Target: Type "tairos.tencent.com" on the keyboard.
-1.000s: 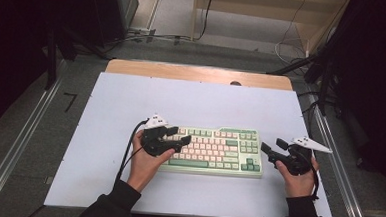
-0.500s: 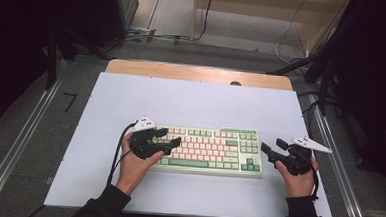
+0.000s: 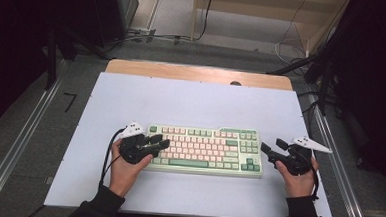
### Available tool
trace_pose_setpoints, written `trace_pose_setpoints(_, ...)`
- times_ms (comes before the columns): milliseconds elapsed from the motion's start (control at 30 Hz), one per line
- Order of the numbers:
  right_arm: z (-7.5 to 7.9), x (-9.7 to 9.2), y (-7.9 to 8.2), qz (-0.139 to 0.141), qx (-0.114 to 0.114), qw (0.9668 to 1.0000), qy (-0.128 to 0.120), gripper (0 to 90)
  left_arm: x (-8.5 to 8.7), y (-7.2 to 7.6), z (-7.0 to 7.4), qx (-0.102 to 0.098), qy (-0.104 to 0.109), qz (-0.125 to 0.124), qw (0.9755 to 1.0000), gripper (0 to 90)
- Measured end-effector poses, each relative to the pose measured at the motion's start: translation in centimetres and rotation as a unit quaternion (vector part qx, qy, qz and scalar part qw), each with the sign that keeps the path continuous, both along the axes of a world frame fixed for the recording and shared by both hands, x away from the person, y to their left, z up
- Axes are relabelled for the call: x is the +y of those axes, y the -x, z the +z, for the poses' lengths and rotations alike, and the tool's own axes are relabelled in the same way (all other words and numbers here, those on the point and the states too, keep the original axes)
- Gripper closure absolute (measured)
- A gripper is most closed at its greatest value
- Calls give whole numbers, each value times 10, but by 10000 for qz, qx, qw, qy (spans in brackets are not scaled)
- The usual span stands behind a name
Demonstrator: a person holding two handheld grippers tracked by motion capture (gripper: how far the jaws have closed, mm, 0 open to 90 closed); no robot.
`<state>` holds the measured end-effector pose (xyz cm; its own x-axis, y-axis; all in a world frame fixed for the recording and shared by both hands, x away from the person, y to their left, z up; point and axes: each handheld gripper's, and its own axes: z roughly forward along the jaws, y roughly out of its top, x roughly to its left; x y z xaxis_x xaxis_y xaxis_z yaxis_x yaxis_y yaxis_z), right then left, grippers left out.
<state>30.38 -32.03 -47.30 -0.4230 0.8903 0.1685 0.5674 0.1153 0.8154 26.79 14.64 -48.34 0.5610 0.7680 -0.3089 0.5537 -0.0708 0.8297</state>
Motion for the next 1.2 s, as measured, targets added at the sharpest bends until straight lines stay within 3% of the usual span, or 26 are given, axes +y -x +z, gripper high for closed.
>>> trace_pose_setpoints(133, 0, 1, 0, 20, 10, 10000, -17, 292, -1, 3, 0, -10, -188, -106, 9998, 895)
trace_pose_setpoints(300, -1, 1, 0, 51, 27, 10000, -29, 293, -2, 0, -5, -11, -622, -17, 9981, 900)
trace_pose_setpoints(400, -1, 2, 0, 69, 27, 10000, -25, 293, 0, -2, -6, 74, -711, 36, 9974, 900)
trace_pose_setpoints(533, -1, 1, 1, 65, 25, 10000, -25, 293, -1, -2, -7, 145, -703, 14, 9974, 900)
trace_pose_setpoints(700, -1, 0, 2, 38, 25, 10000, -22, 294, -3, -3, -9, 257, -838, 4, 9962, 900)
trace_pose_setpoints(1200, -1, 0, 2, 47, 45, 10000, -19, 294, -6, -4, -11, 277, -888, -15, 9957, 900)
